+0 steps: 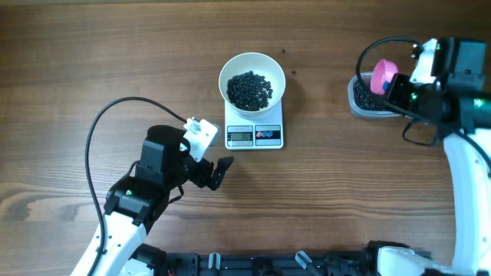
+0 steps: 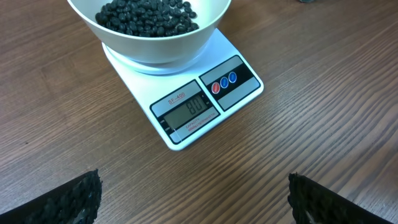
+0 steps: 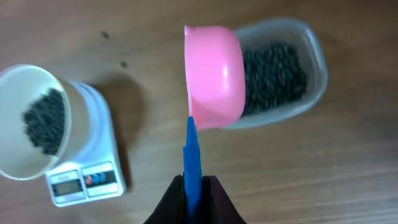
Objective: Scoop item into bowl and weigh 150g on scale
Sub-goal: 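Bring the empty scoop back to the bean tub with the right gripper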
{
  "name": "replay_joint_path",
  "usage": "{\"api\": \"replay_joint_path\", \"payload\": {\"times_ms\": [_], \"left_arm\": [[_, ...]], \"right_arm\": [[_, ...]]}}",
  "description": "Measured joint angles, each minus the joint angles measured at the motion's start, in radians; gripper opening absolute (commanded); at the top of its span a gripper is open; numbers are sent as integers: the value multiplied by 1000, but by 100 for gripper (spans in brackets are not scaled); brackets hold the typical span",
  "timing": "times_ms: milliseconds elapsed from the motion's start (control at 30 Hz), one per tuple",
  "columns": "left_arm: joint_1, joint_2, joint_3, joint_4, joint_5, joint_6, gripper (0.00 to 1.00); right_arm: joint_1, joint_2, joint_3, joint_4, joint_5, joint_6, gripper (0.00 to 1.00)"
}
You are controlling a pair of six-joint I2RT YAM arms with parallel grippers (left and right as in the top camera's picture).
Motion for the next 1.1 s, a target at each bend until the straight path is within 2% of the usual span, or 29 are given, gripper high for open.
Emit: {"api": "replay_joint_path", "payload": {"times_ms": [267, 367, 733, 1100], "left_arm": [[0, 0, 0, 0, 0, 0, 100], [0, 0, 0, 0, 0, 0, 100], [0, 0, 0, 0, 0, 0, 100], [0, 0, 0, 0, 0, 0, 100]], "right_arm": [[0, 257, 0, 55, 94, -154, 4], [0, 296, 0, 90, 89, -188, 4], [-31, 372, 1, 91, -183, -204, 4], [-254, 372, 11, 8, -360, -195, 4]]}}
